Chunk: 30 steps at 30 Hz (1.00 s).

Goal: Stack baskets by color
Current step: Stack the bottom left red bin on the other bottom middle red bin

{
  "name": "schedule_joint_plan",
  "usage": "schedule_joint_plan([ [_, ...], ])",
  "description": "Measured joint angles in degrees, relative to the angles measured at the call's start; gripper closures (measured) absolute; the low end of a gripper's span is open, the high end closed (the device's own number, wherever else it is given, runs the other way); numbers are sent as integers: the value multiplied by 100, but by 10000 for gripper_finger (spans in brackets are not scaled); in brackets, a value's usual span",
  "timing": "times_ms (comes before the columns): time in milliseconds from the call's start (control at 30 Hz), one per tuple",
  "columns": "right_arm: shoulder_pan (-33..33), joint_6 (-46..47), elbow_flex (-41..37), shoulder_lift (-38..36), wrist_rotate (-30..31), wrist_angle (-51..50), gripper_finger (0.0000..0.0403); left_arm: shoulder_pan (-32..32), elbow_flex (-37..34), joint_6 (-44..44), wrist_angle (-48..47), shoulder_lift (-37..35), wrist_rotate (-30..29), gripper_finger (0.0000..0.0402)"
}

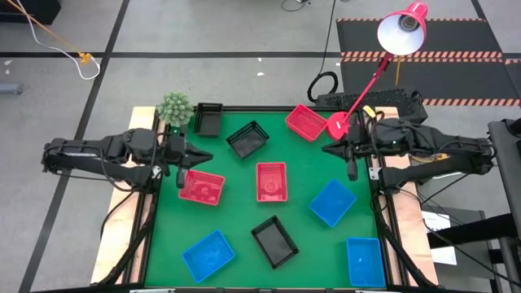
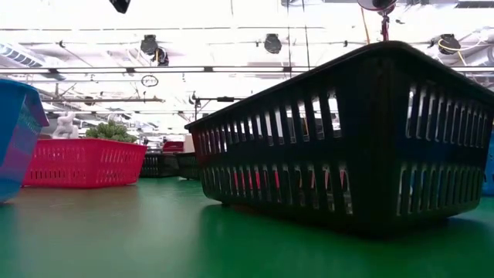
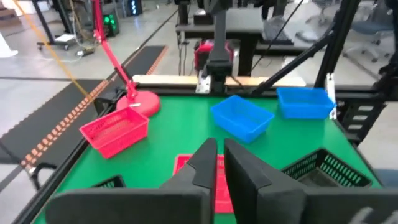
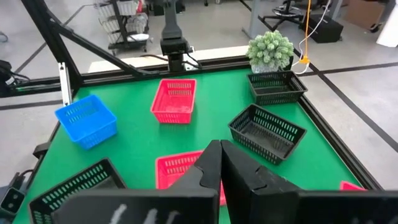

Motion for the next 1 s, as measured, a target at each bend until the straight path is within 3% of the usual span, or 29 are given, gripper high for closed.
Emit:
schedule_joint_plan([
  [200,0,-1,-493,-2,2,648,403,-241,315,261,-110,462,-418,299],
  [367,0,-1,-1030,-3,2,1496,403,-401,332,711,114,693,308,257],
  [433,0,22,-1215,0,0,1709,403,-436,332,623,116,709,213,248],
  [567,1,173,-1491,-2,-2,1883,403,-499,332,300,-74,707,-314,249],
  [833,1,406,-1828,-2,-7,1966,403,-774,329,-30,-177,800,-424,285],
  [1000,1,380,-1834,-4,-6,1969,403,-1080,332,-748,-1093,974,-688,278],
])
